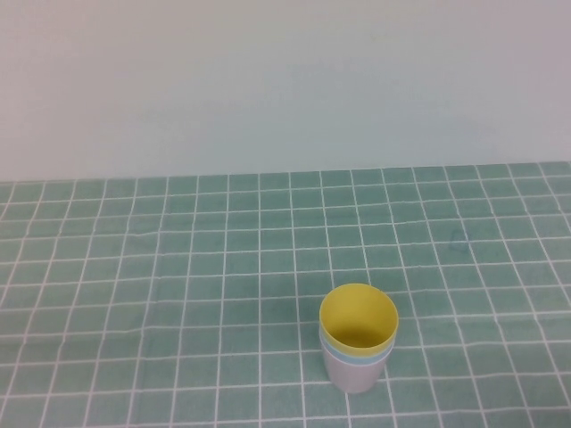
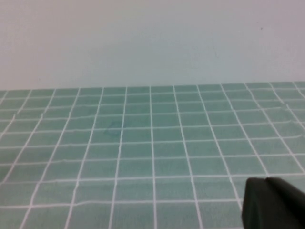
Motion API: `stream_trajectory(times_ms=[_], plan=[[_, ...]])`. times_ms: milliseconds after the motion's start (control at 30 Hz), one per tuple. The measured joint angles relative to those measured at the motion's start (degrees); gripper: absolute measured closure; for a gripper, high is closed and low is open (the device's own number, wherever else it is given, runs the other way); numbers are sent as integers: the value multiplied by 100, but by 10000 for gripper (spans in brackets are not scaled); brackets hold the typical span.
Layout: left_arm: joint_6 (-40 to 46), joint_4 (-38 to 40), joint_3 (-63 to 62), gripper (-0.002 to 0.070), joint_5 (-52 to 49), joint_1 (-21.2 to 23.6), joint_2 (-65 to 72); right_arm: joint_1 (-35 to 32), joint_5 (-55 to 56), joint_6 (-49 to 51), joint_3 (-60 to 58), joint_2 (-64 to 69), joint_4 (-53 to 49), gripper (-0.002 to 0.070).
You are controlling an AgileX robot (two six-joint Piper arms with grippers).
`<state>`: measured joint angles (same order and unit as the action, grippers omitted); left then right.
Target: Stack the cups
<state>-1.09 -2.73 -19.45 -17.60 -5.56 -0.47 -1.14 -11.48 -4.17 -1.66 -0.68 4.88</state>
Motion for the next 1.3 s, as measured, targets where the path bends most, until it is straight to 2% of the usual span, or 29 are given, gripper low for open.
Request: stream_trajectory(times_ms=[267,800,1300], plan=[[-78,122,712,676,166,21,0,0,-809,186,11,0,-115,678],[-90,273,1940,676,301,21,0,0,-888,198,34,0,-181,678],[303,241,1954,676,-225,21,10,0,-900,198,34,0,-181,678]])
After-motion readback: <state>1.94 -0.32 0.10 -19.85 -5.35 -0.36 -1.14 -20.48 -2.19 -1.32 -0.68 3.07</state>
